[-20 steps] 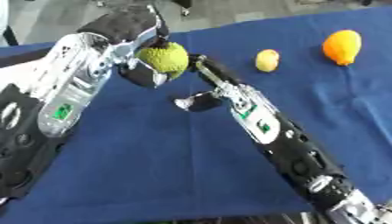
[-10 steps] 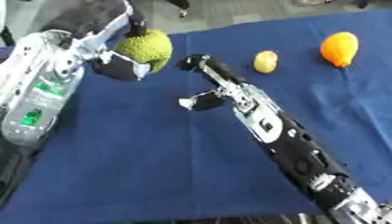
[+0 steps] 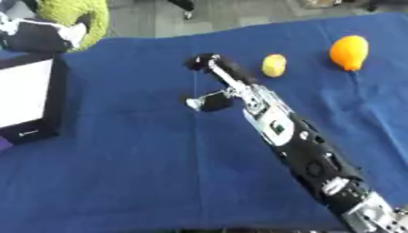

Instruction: Pick up the objects with one hand, pass them to the other hand, and then place them into the box on the other side of the table.

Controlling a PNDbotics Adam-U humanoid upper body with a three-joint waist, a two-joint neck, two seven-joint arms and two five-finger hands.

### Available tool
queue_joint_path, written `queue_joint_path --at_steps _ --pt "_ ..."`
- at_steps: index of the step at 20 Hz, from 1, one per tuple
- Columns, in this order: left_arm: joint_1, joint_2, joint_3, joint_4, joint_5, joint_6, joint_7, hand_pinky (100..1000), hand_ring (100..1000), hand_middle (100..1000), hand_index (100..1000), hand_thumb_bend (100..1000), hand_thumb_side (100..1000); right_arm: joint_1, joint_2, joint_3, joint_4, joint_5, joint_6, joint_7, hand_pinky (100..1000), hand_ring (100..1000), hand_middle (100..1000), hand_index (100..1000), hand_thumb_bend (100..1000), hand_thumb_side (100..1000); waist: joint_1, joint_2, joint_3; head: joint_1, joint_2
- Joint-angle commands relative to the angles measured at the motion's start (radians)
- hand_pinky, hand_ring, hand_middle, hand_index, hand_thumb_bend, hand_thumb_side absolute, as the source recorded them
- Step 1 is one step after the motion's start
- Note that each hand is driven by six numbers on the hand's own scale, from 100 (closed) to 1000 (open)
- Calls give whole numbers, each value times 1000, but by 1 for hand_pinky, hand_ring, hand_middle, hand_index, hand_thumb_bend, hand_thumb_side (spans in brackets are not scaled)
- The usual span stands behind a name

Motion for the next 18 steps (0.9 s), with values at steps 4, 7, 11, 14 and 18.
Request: queue_joint_path --at_steps 4,7,11,14,18 --pt "35 112 84 -14 69 43 63 584 559 459 369 173 149 -9 -31 -8 -39 -17 5 -6 792 801 729 819 415 230 -6 -19 -3 31 5" --pt "66 151 105 -5 89 56 88 585 559 459 370 175 151 -5 -44 -6 -57 -27 6 -9 793 801 728 818 413 238 -11 -17 -8 52 5" --pt "95 190 129 32 111 73 117 584 559 459 371 101 124 -3 -55 -3 -88 -45 5 -10 793 800 728 817 414 242 -19 -13 -14 74 5" --pt "97 217 139 86 118 81 142 584 559 460 372 176 160 -2 -65 0 -118 -62 6 -10 792 800 727 817 418 214 -24 -12 -18 84 5" --pt "79 231 146 196 101 83 169 585 560 461 377 172 165 3 -77 3 -155 -82 9 -8 793 799 726 816 420 208 -31 -9 -23 91 5"
